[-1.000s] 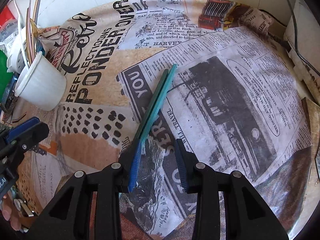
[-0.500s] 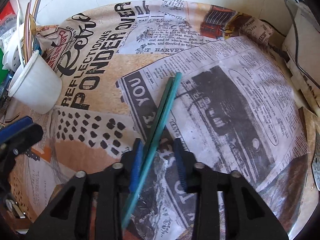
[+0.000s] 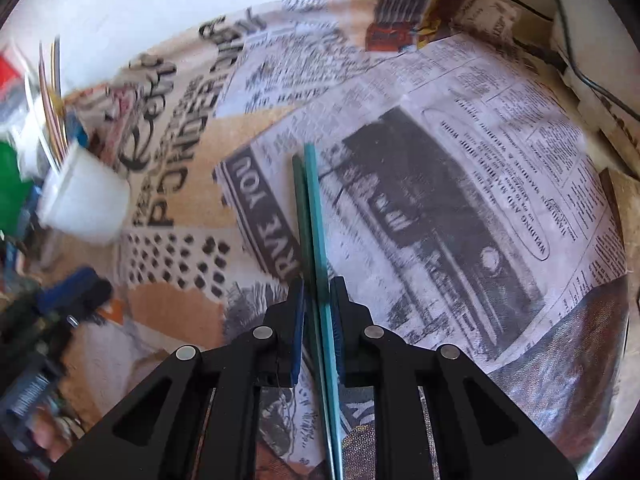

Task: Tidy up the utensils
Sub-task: 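Grasp the teal chopstick with the right gripper while the left gripper grasps the dark green chopstick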

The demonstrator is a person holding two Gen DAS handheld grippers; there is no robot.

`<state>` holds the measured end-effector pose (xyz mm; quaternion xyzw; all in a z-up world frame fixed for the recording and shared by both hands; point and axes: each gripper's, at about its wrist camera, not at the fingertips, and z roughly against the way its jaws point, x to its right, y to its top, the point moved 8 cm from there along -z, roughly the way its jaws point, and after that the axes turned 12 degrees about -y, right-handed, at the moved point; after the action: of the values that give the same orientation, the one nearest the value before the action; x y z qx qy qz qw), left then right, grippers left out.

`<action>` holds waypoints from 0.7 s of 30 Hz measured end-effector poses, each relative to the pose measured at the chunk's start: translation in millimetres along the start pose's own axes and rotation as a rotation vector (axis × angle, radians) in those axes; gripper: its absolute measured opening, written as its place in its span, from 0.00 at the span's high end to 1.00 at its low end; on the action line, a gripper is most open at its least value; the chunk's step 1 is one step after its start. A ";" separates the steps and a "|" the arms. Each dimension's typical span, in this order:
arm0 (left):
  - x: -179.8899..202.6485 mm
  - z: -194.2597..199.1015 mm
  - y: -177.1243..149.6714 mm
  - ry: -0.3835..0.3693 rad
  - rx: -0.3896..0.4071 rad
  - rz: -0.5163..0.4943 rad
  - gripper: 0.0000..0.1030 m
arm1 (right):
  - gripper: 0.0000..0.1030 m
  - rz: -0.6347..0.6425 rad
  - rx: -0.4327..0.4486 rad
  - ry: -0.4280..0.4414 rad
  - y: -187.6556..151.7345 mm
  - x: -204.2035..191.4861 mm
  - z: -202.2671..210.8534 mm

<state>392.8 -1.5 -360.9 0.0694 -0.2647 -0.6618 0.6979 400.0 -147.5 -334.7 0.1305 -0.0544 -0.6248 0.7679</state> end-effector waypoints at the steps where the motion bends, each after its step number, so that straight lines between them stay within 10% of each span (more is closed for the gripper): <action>1: 0.4 -1.0 -0.2 -0.003 -0.002 0.000 0.71 | 0.89 -0.001 0.005 -0.009 2.5 2.4 0.7; 15: 0.2 -10.6 -4.9 -0.028 -0.042 0.005 0.71 | 0.92 0.189 0.041 -0.168 13.8 -11.4 -16.1; 21: 10.1 -22.0 -2.2 -0.078 -0.075 0.025 0.71 | 0.94 0.152 0.024 -0.077 21.3 -8.6 -20.4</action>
<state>400.9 -17.0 -377.8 0.0143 -0.2675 -0.6646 0.6976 423.4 -132.4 -347.9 0.1112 -0.1013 -0.5684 0.8089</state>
